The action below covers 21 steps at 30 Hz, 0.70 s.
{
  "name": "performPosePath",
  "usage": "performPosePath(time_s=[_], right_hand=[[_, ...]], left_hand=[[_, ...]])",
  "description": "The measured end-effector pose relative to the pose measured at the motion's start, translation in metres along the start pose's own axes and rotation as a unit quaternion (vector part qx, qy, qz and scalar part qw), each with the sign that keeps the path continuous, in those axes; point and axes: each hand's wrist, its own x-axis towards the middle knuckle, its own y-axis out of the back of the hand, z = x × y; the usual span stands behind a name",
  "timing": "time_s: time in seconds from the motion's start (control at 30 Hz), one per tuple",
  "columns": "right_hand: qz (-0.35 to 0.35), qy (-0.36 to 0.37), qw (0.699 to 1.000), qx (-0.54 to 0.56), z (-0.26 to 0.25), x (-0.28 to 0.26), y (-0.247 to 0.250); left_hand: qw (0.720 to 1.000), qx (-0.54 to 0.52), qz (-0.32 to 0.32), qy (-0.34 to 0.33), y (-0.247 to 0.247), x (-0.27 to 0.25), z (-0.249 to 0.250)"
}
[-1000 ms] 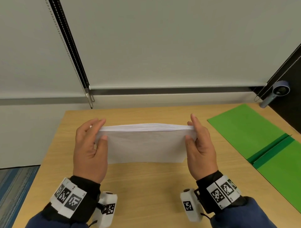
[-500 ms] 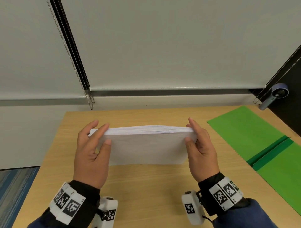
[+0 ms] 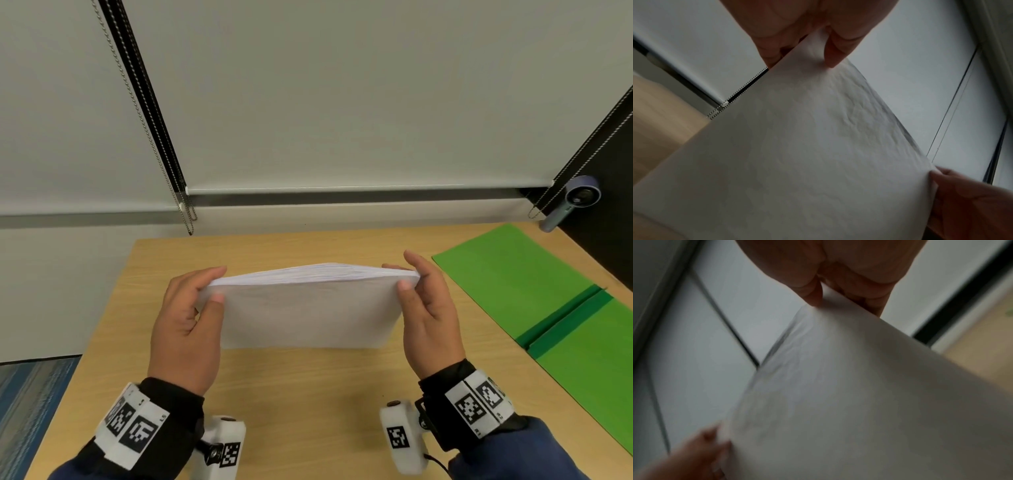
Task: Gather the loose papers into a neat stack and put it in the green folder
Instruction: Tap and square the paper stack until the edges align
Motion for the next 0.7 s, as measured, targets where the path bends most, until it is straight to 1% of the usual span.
performPosePath(time_s=[0.07,0.1,0.13,0.2,0.33,0.4,0.5,0.53,0.6,0.63,0.7], right_hand=[[0.024,-0.064,0.992,0.107,-0.004,0.004,-0.001],[0.032,-0.086,0.984,0.153,-0.004,0.006,-0.002],[0.037,-0.093,0.978,0.181,-0.005,0.007,-0.003],[0.041,-0.095,0.972,0.209,-0.007,0.008,-0.005],[0.05,-0.114,0.962,0.244,-0.014,0.009,-0.01],[0.072,-0.137,0.959,0.238,-0.018,0.011,-0.013],[0.1,-0.118,0.97,0.187,-0.02,0.01,-0.014],[0.091,-0.102,0.979,0.151,-0.019,0.007,-0.012],[0.051,-0.075,0.993,0.081,-0.008,-0.004,-0.009],[0.026,-0.081,0.994,0.061,-0.003,-0.009,-0.008],[-0.012,-0.135,0.987,0.09,0.005,-0.015,-0.01]], left_hand=[[0.999,-0.025,0.005,0.029,-0.002,0.0,0.002],[0.998,-0.036,0.008,0.042,-0.003,0.0,0.003],[0.997,-0.045,0.012,0.053,-0.004,0.0,0.004],[0.996,-0.056,0.017,0.069,-0.005,0.002,0.003],[0.995,-0.061,0.028,0.071,-0.007,0.002,0.005],[0.995,-0.062,0.03,0.073,-0.008,0.003,0.006],[0.991,-0.106,0.042,0.073,-0.008,0.005,0.002],[0.986,-0.136,0.048,0.083,-0.008,0.006,0.001],[0.97,-0.2,0.038,0.134,-0.007,0.008,-0.004],[0.964,-0.214,0.025,0.159,-0.007,0.009,-0.007],[0.959,-0.212,-0.003,0.19,-0.009,0.009,-0.014]])
